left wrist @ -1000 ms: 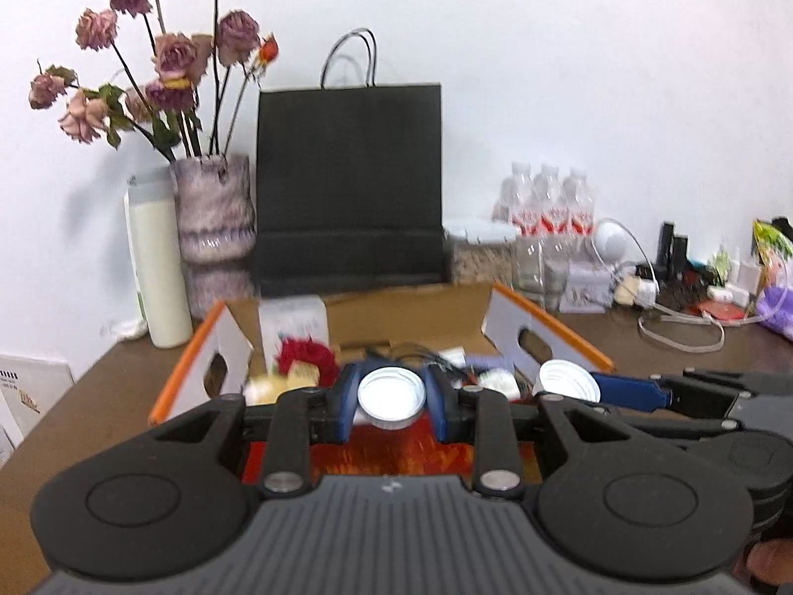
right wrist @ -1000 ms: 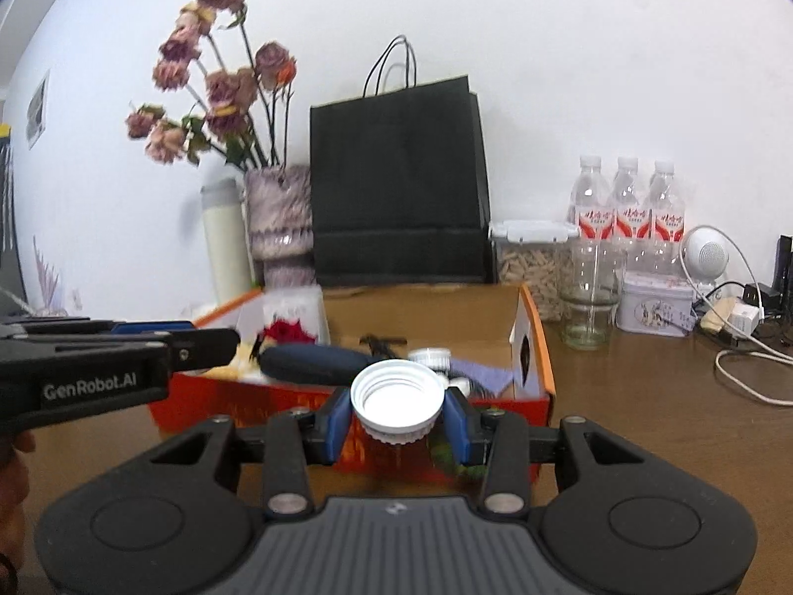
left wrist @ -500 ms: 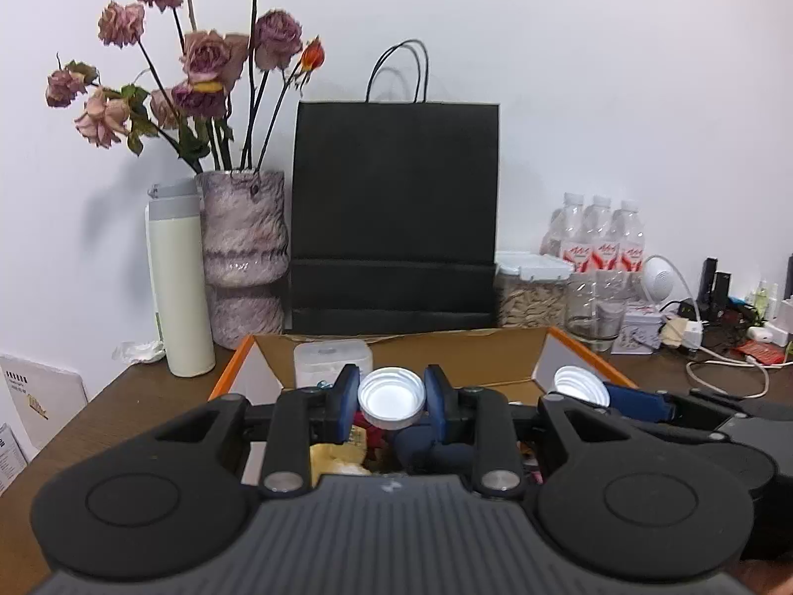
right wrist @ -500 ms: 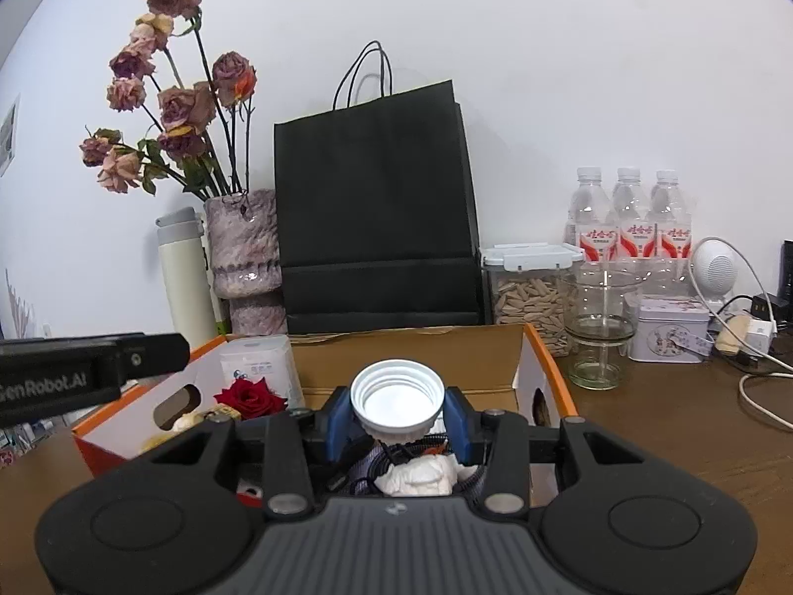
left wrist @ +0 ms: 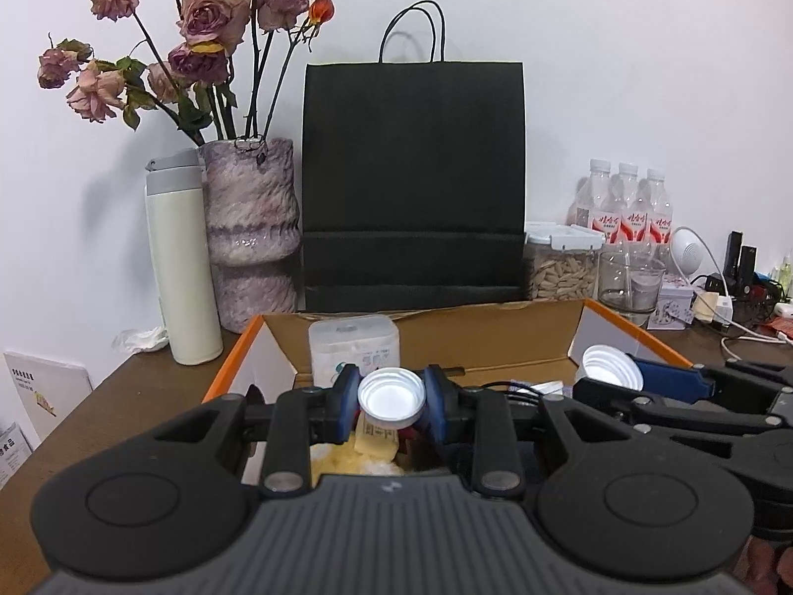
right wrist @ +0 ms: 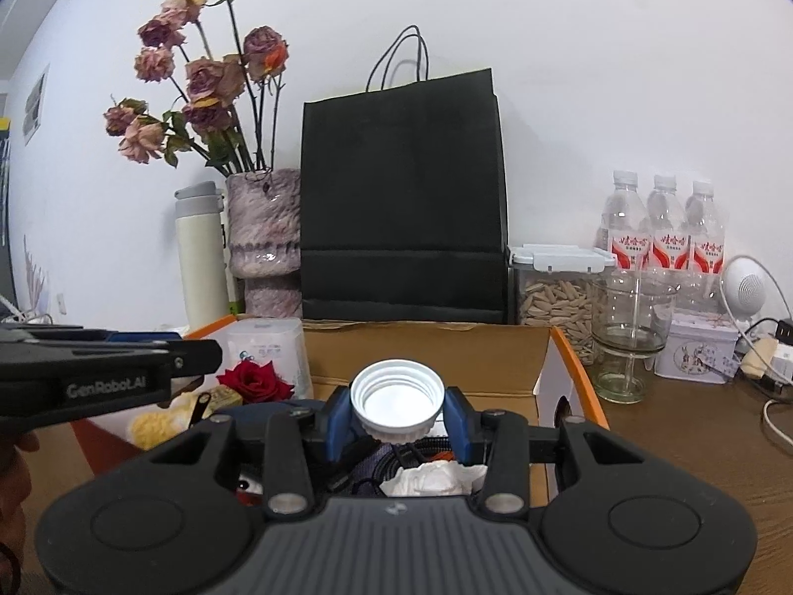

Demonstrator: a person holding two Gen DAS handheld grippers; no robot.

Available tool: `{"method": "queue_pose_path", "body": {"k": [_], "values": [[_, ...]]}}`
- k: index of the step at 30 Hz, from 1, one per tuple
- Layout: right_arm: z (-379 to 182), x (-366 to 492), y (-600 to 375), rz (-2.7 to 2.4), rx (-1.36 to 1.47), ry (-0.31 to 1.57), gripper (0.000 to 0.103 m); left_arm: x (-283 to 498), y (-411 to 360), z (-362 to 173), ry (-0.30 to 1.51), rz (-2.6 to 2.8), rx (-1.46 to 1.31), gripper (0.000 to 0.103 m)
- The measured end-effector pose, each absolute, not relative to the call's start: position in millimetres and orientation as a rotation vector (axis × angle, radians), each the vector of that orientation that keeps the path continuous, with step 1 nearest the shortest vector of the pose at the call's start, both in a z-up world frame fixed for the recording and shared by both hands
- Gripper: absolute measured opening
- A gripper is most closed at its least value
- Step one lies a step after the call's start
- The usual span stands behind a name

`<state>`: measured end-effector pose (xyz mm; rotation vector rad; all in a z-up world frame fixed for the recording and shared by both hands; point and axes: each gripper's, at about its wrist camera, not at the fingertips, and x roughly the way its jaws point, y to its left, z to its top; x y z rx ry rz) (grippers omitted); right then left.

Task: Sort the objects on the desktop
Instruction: 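Carry both white caps into the box and open both tools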

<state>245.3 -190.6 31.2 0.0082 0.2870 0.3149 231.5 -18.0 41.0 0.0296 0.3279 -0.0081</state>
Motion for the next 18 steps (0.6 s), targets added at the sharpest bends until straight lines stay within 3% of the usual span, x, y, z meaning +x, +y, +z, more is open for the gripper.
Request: {"method": "queue_pose_path", "body": {"k": [8, 9, 10, 11, 12, 13, 15, 17, 18], "values": [[31, 243, -190, 0.309, -0.003, 0.283, 0.040, 227, -21, 40, 0.310, -0.016, 0.049, 0.031], [31, 242, -190, 0.306, -0.004, 0.280, 0.045, 226, -21, 40, 0.304, -0.014, 0.049, 0.037], [31, 241, -190, 0.302, -0.006, 0.277, 0.059, 226, -21, 41, 0.298, -0.014, 0.050, 0.044], [32, 240, -190, 0.298, -0.008, 0.269, 0.068, 224, -21, 41, 0.288, -0.013, 0.048, 0.062], [32, 239, -190, 0.293, -0.009, 0.261, 0.077, 223, -20, 41, 0.276, 0.004, 0.045, 0.072], [33, 237, -191, 0.270, -0.011, 0.247, 0.083, 222, -19, 41, 0.264, 0.036, 0.045, 0.078], [35, 235, -194, 0.251, 0.001, 0.234, 0.090, 222, -14, 42, 0.256, 0.069, 0.028, 0.101], [36, 235, -200, 0.250, 0.034, 0.232, 0.102, 221, -7, 43, 0.253, 0.088, -0.014, 0.103], [37, 235, -201, 0.247, 0.041, 0.228, 0.103, 221, -3, 44, 0.256, 0.077, -0.036, 0.103]]}}
